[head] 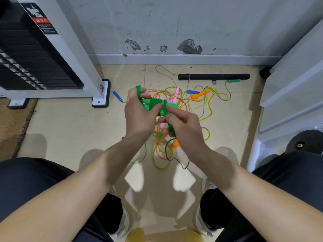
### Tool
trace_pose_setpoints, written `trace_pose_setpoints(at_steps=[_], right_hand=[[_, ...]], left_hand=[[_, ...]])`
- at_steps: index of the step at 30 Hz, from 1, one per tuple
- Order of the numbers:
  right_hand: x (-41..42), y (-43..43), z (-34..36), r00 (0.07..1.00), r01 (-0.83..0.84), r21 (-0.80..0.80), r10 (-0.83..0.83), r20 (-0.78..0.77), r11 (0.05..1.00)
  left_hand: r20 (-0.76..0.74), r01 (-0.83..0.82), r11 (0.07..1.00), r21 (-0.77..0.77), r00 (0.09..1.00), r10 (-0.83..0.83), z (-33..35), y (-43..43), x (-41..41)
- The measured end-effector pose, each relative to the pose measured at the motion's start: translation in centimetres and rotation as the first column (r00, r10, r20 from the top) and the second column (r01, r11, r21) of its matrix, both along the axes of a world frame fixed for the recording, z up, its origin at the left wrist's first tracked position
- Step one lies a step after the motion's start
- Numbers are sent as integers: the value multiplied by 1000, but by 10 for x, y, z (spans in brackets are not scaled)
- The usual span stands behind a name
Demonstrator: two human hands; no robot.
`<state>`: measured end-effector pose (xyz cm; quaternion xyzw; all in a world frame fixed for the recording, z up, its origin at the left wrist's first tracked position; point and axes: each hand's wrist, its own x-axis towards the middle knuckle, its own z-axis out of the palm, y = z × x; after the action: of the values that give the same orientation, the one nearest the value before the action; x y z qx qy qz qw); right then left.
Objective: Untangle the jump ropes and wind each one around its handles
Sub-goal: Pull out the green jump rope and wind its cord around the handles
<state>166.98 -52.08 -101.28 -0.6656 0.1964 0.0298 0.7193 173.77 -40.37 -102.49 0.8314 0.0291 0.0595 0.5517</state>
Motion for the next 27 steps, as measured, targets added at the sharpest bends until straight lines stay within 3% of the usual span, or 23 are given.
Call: trace_pose_setpoints(at_steps=[2, 3, 5, 9, 12, 13, 15, 17, 19, 21, 23, 27], right_hand=[[1, -2, -11, 989, -72, -373, 115, 96, 925], [2, -3, -16, 970, -58, -574, 181, 161, 817], [3, -7, -25, 916, 37, -792, 296, 271, 610], [-1, -5, -33, 876, 133, -952, 416, 242, 275], [-4, 0, -33, 862, 151, -972, 456, 219, 182], [-5, 2, -32, 869, 125, -968, 447, 212, 216], [-5, 2, -27, 897, 72, -891, 362, 255, 448], [-6, 2, -22, 926, 100, -720, 200, 320, 687], [-4, 1, -15, 972, 76, -536, 57, 227, 841], [1, -5, -8, 997, -26, -390, 53, 59, 920], [5, -12, -5, 975, -221, -271, 218, -39, 937], [10, -28, -6, 909, -417, -85, 417, -21, 905]], left_hand=[[-112, -63, 981, -186, 993, 43, -2, 0, 5], [-184, -90, 958, -272, 982, 40, -2, 0, 6], [-346, -156, 906, -393, 938, 12, -1, 0, 9], [-502, -195, 805, -561, 853, -143, -3, 7, 13], [-513, -193, 799, -570, 843, -163, -3, 10, 13], [-510, -196, 792, -578, 845, -162, -2, 10, 13], [-511, -199, 799, -567, 846, -153, 0, 10, 14], [-516, -197, 809, -553, 844, -147, 0, 12, 17], [-515, -199, 807, -557, 844, -147, 0, 14, 20], [-511, -200, 809, -554, 848, -141, 0, 16, 22], [-511, -212, 805, -554, 850, -128, 1, 18, 22], [-524, -214, 779, -590, 835, -167, 9, 20, 22]])
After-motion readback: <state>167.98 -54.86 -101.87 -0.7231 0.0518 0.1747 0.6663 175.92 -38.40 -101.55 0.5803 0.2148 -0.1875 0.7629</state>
